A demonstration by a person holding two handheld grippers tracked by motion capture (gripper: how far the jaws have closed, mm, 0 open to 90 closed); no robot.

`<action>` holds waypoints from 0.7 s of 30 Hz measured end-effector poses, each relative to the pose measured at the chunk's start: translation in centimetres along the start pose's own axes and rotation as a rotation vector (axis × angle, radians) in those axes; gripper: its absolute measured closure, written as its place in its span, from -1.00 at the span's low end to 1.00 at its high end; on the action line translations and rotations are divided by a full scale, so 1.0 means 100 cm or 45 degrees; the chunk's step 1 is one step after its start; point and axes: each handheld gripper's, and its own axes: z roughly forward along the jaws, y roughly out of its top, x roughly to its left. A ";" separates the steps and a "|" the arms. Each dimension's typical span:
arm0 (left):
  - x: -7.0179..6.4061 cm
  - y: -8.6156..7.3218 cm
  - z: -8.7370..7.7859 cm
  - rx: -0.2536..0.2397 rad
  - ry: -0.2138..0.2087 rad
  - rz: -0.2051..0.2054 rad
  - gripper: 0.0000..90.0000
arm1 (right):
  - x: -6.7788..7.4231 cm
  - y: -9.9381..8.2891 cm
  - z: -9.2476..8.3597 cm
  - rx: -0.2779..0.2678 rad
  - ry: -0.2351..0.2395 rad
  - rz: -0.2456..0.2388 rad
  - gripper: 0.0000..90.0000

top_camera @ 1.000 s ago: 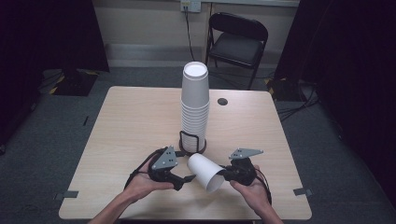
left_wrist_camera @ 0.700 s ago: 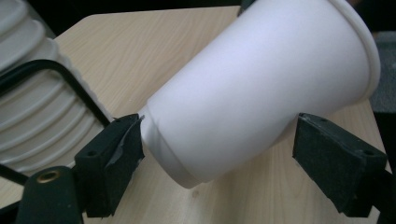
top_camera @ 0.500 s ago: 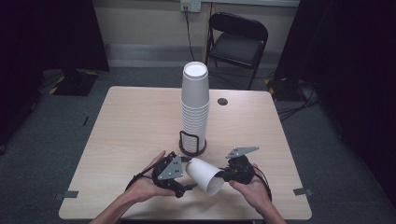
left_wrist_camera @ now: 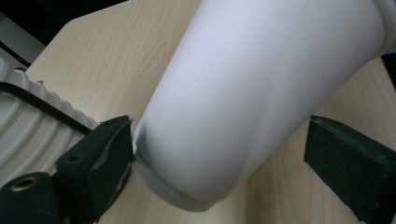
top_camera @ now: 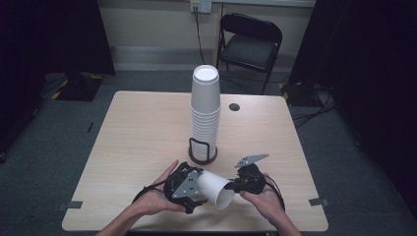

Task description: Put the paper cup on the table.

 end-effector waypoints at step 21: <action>-0.013 0.021 0.017 0.012 0.032 0.137 -1.00 | 0.002 0.007 0.004 -0.020 0.078 0.046 0.93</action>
